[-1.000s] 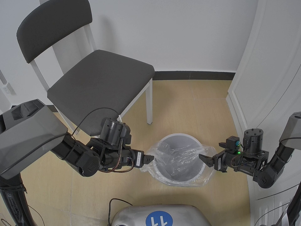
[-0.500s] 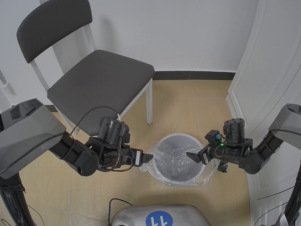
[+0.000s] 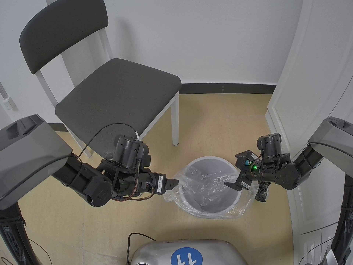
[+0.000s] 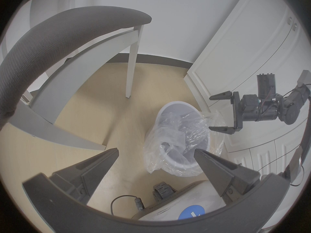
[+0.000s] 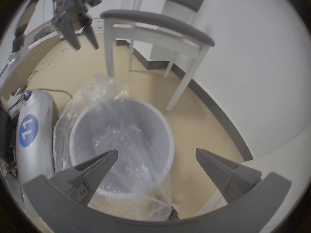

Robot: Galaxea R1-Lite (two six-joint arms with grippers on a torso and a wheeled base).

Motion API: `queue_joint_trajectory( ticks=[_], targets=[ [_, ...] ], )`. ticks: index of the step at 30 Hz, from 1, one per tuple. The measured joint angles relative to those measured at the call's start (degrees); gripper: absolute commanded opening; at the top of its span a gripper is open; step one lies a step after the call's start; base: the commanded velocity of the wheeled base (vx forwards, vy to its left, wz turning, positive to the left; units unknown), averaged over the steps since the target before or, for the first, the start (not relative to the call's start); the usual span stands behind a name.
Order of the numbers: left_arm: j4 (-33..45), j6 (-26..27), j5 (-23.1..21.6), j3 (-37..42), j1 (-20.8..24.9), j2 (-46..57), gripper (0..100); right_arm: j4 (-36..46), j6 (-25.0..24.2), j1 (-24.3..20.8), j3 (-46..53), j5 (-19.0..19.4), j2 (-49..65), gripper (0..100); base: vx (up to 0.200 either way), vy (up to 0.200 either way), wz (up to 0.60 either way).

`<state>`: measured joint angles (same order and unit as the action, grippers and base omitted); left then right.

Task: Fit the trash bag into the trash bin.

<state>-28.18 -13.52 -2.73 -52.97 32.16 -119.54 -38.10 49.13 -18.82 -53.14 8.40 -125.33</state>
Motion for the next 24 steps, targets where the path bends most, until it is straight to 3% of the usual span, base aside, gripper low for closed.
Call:
queue_joint_trajectory(
  ticks=[16,17,24],
  targets=[
    [0.0,0.1,0.0,0.2,0.0,0.6,100,1.1,0.2,-0.8,1.7,0.8,-2.5,100,0.0,0.0,0.0],
    [0.0,0.1,0.0,0.2,0.0,0.6,100,1.1,0.2,-0.8,1.4,0.7,-3.0,0,0.0,0.0,0.0],
    [-0.1,0.1,0.0,0.1,0.0,0.5,100,0.8,0.0,-0.4,-0.9,0.9,-5.1,0,0.0,0.0,0.0]
  ],
)
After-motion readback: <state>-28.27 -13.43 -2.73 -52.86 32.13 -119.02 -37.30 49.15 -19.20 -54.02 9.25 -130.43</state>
